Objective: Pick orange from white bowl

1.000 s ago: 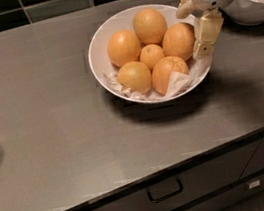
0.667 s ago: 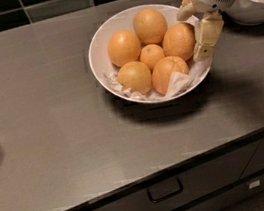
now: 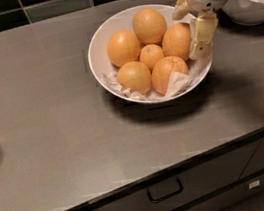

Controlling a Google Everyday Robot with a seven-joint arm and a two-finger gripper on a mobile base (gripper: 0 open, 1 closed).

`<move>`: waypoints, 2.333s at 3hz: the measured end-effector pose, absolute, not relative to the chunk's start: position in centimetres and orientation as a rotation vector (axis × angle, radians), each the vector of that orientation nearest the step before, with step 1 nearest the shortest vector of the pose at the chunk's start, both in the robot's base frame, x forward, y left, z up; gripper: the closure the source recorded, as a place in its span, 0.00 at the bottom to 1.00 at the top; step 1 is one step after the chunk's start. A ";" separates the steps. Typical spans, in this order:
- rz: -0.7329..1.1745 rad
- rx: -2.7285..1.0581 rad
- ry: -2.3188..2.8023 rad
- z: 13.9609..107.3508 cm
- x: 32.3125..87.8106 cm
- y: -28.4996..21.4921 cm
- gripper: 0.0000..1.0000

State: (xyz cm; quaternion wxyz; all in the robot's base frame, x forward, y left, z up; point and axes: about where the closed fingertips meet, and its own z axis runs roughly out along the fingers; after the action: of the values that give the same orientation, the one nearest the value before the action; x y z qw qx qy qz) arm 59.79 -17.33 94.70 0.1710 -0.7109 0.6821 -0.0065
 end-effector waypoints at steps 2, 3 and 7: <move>-0.012 -2.030 1.923 94.4 61.0 -17.1 0.25; -0.011 -2.030 1.923 94.4 61.0 -17.1 0.28; 0.037 -2.045 1.935 92.0 61.6 -17.1 0.33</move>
Offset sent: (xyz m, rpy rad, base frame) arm 0.0078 -0.0030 -0.0040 -0.0035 0.0308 0.0176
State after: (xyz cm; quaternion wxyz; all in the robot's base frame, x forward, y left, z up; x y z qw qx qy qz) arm 61.58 -17.14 92.01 0.1623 -0.7166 0.6783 0.0128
